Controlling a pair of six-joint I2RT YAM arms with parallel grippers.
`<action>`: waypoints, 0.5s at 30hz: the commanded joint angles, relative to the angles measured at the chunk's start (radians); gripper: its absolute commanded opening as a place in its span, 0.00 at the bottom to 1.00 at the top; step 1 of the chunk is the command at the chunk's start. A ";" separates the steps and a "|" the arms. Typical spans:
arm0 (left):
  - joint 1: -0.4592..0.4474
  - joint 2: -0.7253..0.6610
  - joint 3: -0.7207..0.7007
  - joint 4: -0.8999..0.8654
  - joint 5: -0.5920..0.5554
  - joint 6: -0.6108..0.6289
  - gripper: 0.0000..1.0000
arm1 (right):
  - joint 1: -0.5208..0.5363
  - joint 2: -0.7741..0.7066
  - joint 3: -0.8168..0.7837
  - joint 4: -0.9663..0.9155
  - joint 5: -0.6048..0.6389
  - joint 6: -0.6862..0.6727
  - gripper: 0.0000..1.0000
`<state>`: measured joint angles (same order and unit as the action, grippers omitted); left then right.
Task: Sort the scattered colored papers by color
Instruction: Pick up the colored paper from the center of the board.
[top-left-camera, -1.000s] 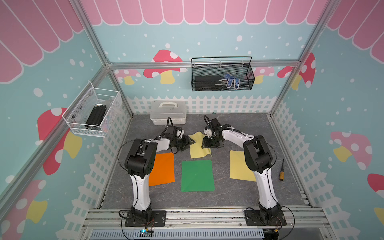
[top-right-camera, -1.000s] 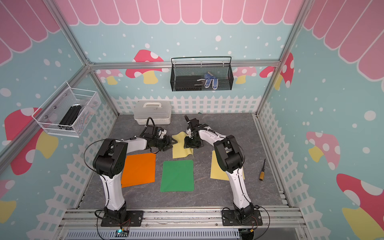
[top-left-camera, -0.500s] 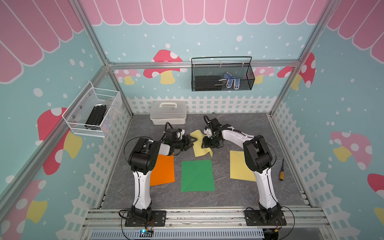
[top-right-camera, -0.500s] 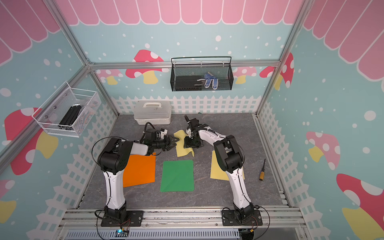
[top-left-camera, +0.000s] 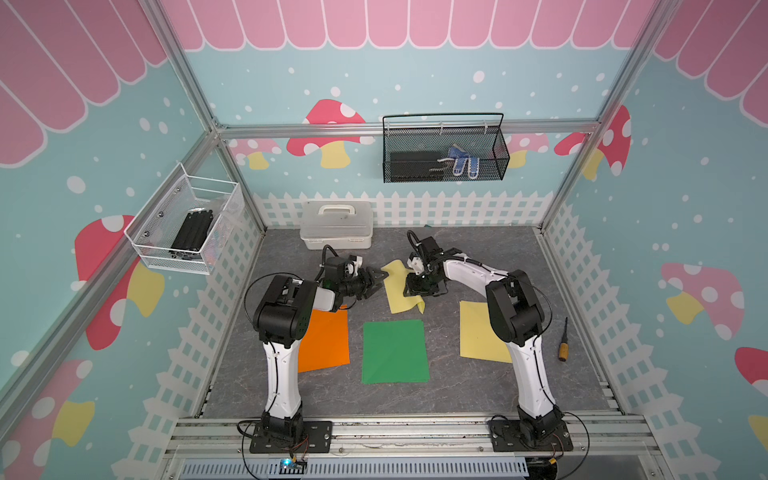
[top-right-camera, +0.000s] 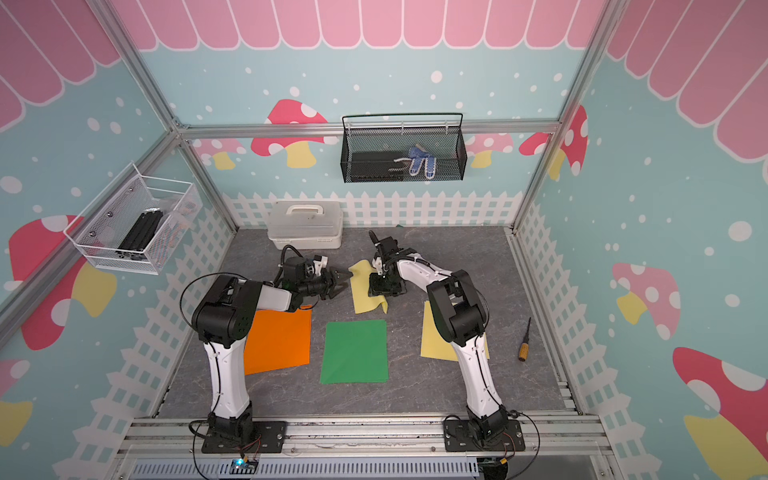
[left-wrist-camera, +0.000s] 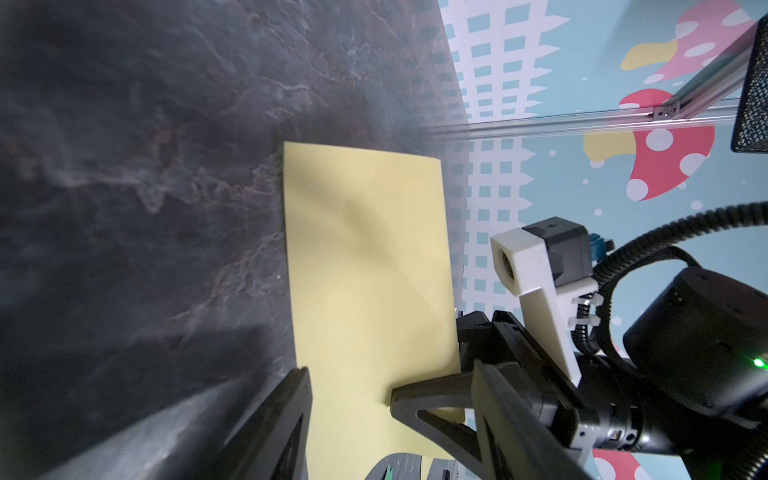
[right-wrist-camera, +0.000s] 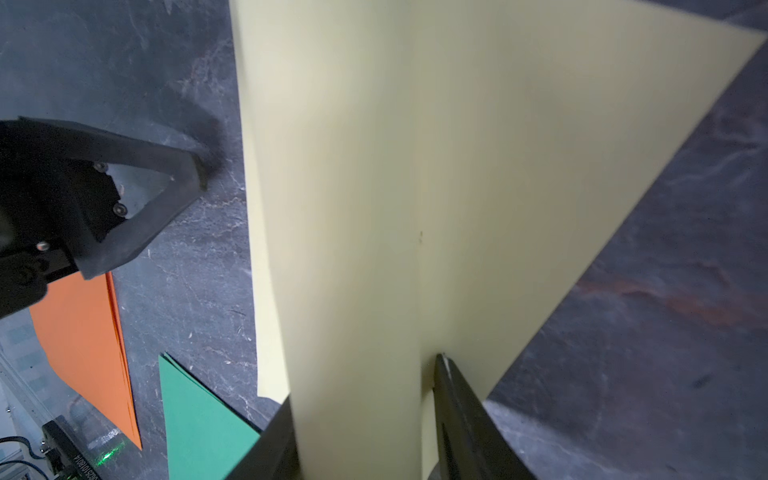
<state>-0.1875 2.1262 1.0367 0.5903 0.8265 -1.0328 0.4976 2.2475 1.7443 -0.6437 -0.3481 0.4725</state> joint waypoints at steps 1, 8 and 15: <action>0.013 0.014 -0.012 -0.041 0.006 0.030 0.64 | 0.002 -0.006 -0.003 -0.033 0.010 -0.002 0.43; 0.020 0.020 -0.043 0.073 0.017 -0.027 0.66 | 0.002 -0.088 0.013 -0.030 -0.042 0.014 0.44; 0.022 0.088 -0.072 0.412 0.057 -0.211 0.68 | 0.002 -0.129 0.010 -0.006 -0.109 0.043 0.43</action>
<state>-0.1722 2.1784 0.9909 0.7818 0.8520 -1.1347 0.4976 2.1597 1.7443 -0.6506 -0.4129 0.4931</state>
